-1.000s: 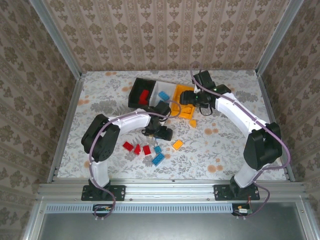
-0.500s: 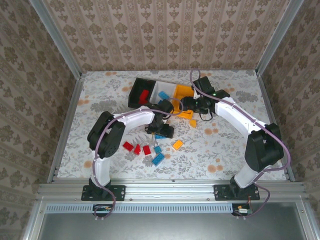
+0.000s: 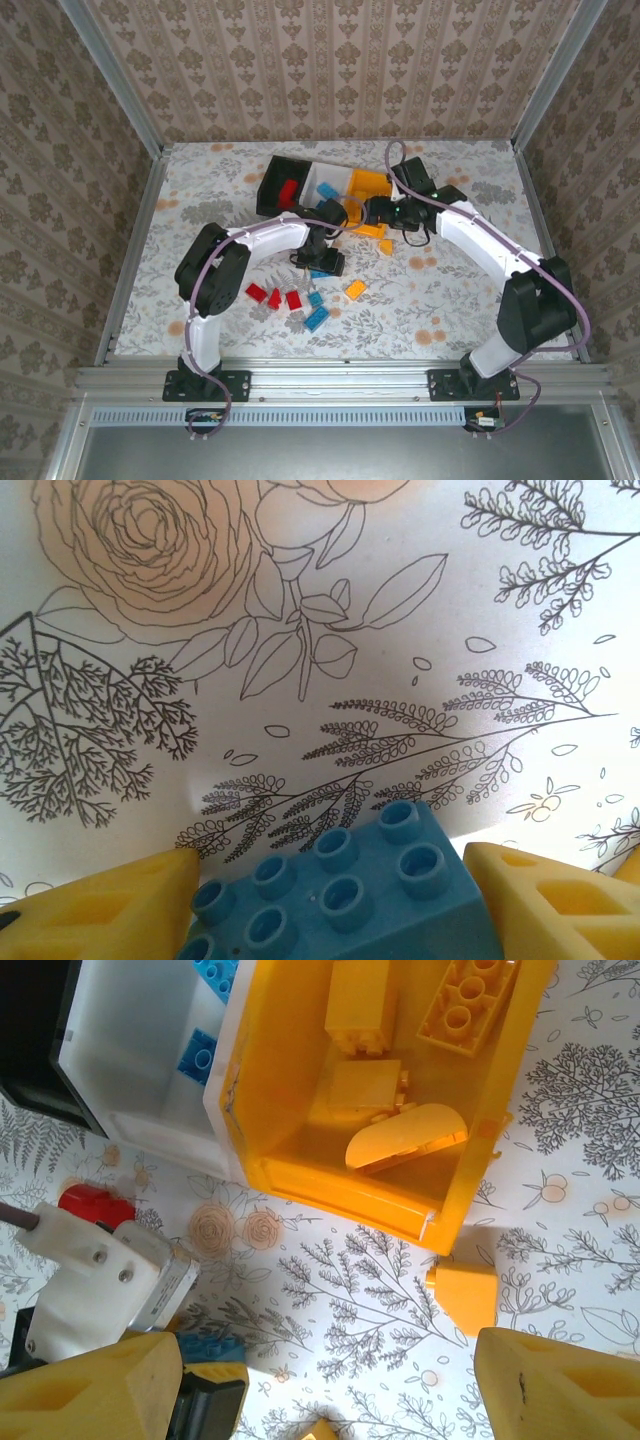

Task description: Sort the legos into containers by color

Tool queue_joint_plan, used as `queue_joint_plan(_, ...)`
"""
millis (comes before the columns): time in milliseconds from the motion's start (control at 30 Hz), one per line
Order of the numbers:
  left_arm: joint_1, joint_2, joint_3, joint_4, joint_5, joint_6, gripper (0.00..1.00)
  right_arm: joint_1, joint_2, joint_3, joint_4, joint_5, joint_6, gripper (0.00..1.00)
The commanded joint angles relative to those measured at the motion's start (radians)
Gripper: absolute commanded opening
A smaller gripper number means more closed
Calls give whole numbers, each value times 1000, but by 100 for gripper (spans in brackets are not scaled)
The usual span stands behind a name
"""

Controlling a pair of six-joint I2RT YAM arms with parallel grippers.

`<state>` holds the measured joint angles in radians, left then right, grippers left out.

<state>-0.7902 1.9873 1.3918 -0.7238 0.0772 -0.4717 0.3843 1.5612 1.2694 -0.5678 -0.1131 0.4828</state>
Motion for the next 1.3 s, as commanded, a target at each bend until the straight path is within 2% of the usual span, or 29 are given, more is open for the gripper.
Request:
queue_joint_plan(0,11,-18,25,-41,-8,20,64,5,-57,-25,-12,10,11,79)
queue_joint_plan(133,44,-33,65,-63,4,46,64,6,-92,-52,-19,24,14,79)
queue_joint_plan(333,121,-12,239,-151,-2,133,64,5,-149,-93,-30,42,20,79)
queue_joint_plan(600,221,192,710,-268,-18,262,66,6,-212,-196,-24,47,52,79)
queue_joint_plan(900,282,518,1266,-393,37,295,74,11,-287,-299,-22,53,91,79)
queue_joint_plan(1100,293,526,1276,-379,76,286,78,22,-297,-339,-34,75,99,79)
queue_joint_plan(1267,293,423,1151,-367,68,296,79,22,-215,-308,-60,114,66,78)
